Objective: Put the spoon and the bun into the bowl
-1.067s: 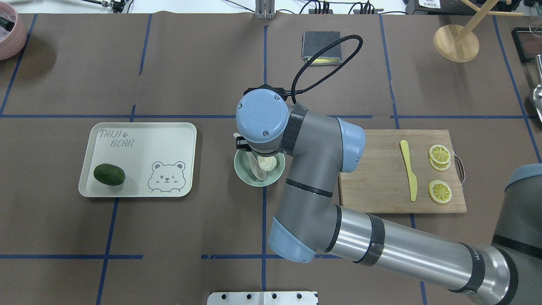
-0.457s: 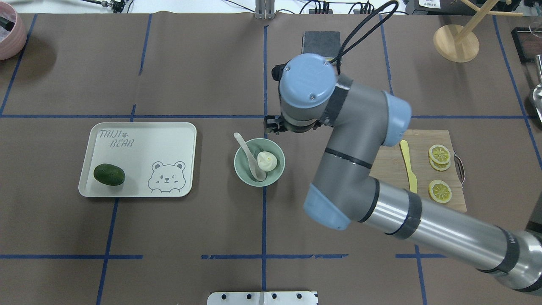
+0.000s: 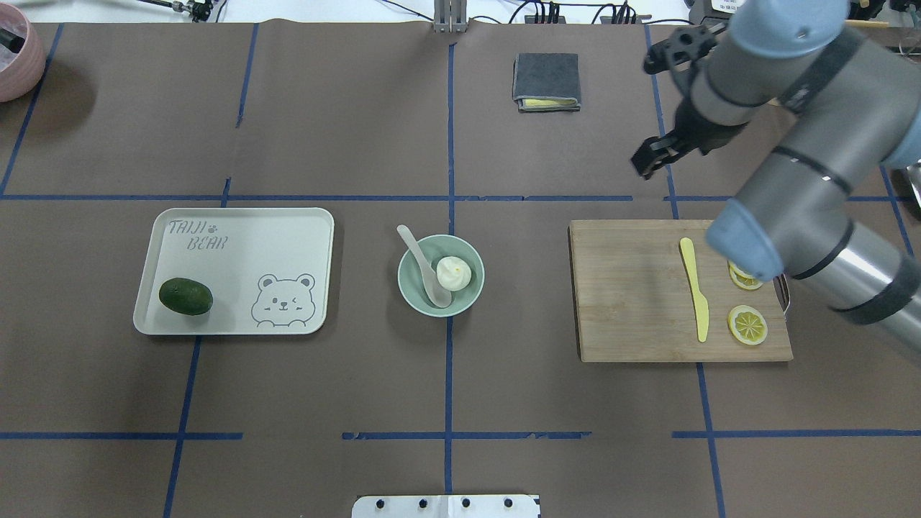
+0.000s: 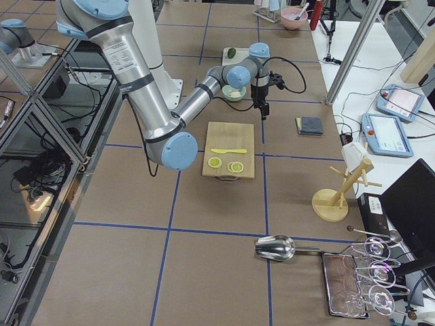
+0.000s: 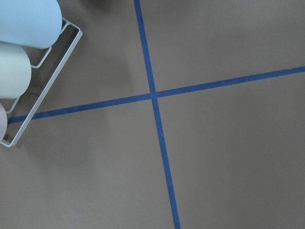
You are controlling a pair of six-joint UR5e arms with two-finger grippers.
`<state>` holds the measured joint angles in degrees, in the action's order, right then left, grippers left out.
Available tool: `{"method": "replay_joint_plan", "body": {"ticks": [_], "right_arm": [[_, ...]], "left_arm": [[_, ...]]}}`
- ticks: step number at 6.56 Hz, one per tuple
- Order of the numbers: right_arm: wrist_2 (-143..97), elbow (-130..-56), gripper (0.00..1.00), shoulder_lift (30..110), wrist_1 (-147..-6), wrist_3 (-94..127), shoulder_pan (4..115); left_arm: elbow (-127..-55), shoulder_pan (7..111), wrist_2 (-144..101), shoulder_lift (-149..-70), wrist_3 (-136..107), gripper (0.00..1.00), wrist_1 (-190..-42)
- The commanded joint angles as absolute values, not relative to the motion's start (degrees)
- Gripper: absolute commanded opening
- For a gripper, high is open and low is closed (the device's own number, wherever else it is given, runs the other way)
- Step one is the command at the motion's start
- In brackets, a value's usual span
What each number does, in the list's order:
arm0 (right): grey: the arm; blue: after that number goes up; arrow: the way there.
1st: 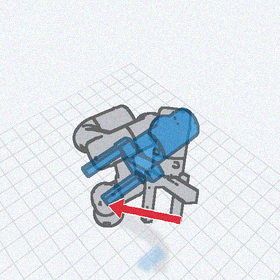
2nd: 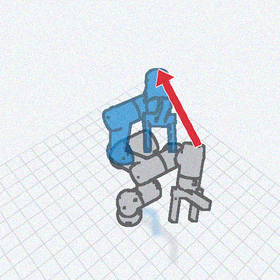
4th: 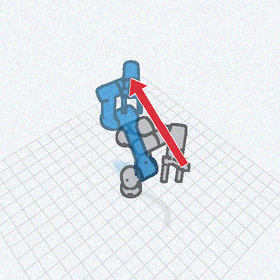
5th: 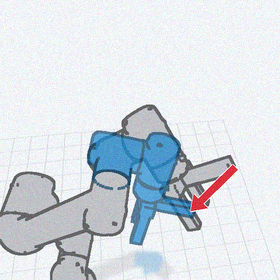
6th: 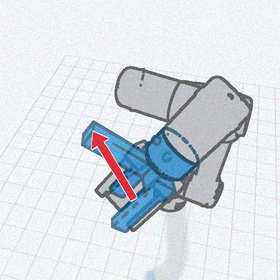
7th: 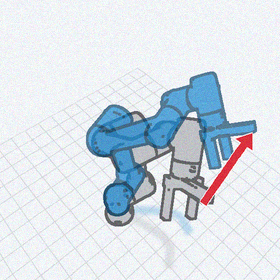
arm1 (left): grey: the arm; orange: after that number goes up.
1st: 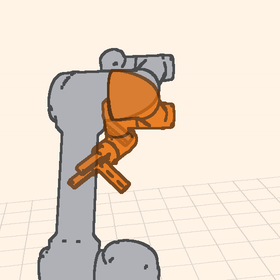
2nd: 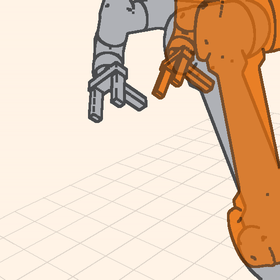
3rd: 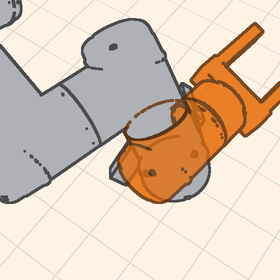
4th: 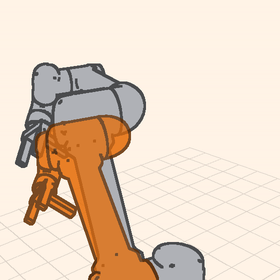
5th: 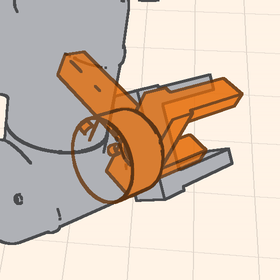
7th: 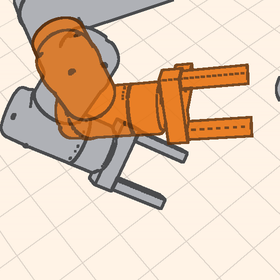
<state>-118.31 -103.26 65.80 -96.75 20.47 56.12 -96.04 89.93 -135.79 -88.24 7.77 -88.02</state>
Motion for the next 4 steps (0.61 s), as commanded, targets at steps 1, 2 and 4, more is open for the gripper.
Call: {"method": "replay_joint_plan", "body": {"ticks": [1,2,4], "right_arm": [[-128.1,-103.2,1.0,77.2,-96.9,-1.1,72.2],[-128.6,-103.0,1.0,82.0,-96.9,-4.0,76.7],[-128.5,-103.4,1.0,90.5,-96.7,-4.7,81.1]], "left_arm": [[-96.6,90.0,-135.8,-88.0,7.6,1.0,-87.9],[-96.4,90.0,-135.8,-88.1,7.6,1.0,-87.9],[-96.9,90.2,-135.9,-88.0,7.7,1.0,-87.8]]}}
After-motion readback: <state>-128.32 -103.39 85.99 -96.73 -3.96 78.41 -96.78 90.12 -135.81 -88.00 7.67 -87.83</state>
